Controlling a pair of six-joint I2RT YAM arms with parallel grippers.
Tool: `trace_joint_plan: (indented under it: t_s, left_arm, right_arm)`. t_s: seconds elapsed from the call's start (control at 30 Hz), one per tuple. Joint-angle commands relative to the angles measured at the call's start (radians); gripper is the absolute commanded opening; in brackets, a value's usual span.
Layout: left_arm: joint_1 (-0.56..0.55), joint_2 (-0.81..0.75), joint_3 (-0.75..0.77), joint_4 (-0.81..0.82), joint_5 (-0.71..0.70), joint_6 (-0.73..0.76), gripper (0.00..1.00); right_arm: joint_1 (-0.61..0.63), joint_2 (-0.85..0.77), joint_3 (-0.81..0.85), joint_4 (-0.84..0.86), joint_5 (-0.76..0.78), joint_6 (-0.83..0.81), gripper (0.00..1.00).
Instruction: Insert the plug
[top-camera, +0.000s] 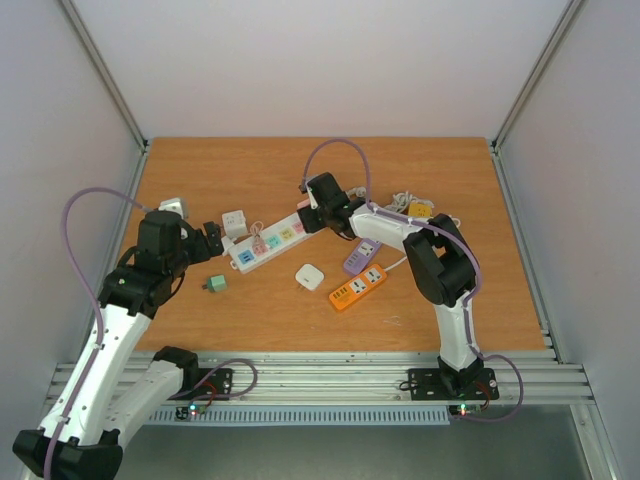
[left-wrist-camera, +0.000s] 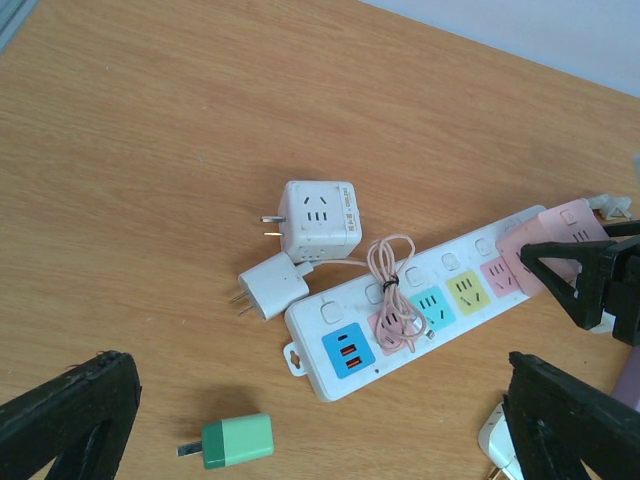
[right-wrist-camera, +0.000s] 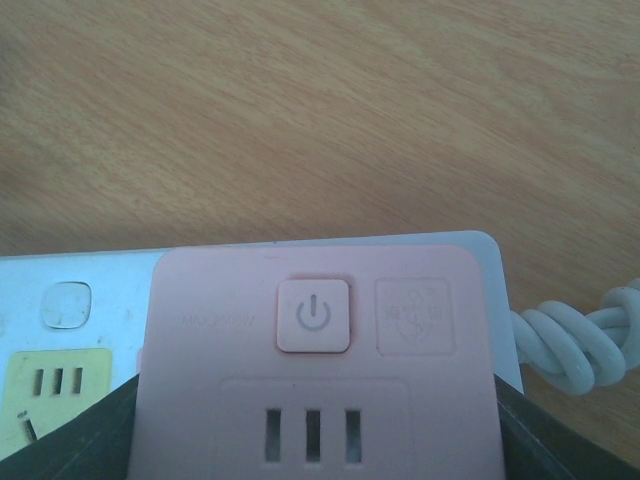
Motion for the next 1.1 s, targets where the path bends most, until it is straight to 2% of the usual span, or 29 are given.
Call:
trace_joint_plan:
  t_s: [0.0,0.07,0.2,0.3,0.5,0.73,0.9,1.07]
  left_arm:
    - [0.007,0.004,-0.013,0.048,-0.001,0.0,0.99]
    - [0.006,0.005,-0.013,0.048,-0.001,0.0,0.99]
    - [0.006,0.009,-0.01,0.048,0.001,0.0,0.99]
    - [0.007,0.013,-0.007,0.047,-0.001,0.0,0.99]
    - [0.008,0.01,-0.006,0.044,-0.007,0.002,0.99]
    - [0.008,0.007,-0.006,0.043,-0.004,0.003,0.99]
    - [0.01,0.007,-0.006,0.045,-0.001,0.005,0.99]
    - [0.009,0.007,-0.007,0.045,0.001,0.005,0.99]
  right_arm:
    - [-0.016,0.117,-0.098,-0.237,0.1,0.039,0.34]
    - [-0.016,0.095,-0.114,-0.207,0.077,0.038,0.37]
    - [-0.016,0.036,-0.096,-0.199,-0.002,0.041,0.52]
    - [-0.016,-0.007,-0.04,-0.23,-0.017,0.053,0.58]
    - [-0.016,-0.042,0.085,-0.305,-0.032,0.027,0.78]
    - [-0.017,-0.028,0.18,-0.401,-0.026,-0.005,0.88]
    - [-0.018,0.006,0.247,-0.446,-0.05,-0.015,0.89]
    - [-0.018,0.062,0.329,-0.492,-0.085,-0.018,0.77]
